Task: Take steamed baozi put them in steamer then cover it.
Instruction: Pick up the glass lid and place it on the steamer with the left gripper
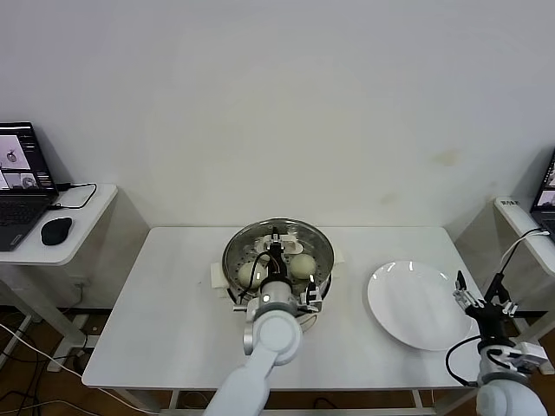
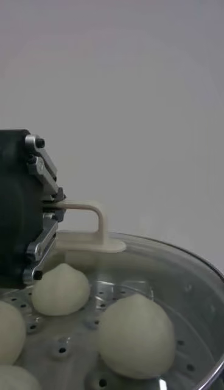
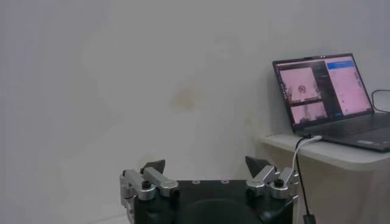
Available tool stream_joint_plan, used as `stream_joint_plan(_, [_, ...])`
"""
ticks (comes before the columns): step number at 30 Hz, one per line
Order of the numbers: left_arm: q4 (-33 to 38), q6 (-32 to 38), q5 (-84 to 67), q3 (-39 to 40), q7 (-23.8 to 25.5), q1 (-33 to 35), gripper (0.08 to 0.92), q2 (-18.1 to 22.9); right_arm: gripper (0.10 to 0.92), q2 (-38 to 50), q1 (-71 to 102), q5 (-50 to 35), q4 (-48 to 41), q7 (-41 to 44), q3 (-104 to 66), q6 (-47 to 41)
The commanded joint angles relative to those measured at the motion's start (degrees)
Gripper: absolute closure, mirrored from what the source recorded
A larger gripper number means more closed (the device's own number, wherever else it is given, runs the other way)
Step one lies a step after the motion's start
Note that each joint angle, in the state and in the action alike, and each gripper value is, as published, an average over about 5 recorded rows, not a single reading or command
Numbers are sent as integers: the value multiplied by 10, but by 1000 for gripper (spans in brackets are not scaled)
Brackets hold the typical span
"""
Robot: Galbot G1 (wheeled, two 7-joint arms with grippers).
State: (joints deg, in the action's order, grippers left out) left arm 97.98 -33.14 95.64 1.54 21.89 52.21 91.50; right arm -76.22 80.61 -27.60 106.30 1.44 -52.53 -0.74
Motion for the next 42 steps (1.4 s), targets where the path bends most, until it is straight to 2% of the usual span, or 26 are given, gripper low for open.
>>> stream_joint_plan(1, [-5, 0, 5, 1, 4, -1, 867, 2, 203, 0, 0, 0, 0, 1, -1, 0])
stream_joint_plan(13, [-9, 2, 1, -4, -2, -3, 867, 2, 202, 0, 1, 3, -2, 2, 0, 2])
stream_joint_plan(42, [-23, 33, -9, -13, -51, 19, 867, 1, 203, 2, 6, 6, 0, 6, -1, 5])
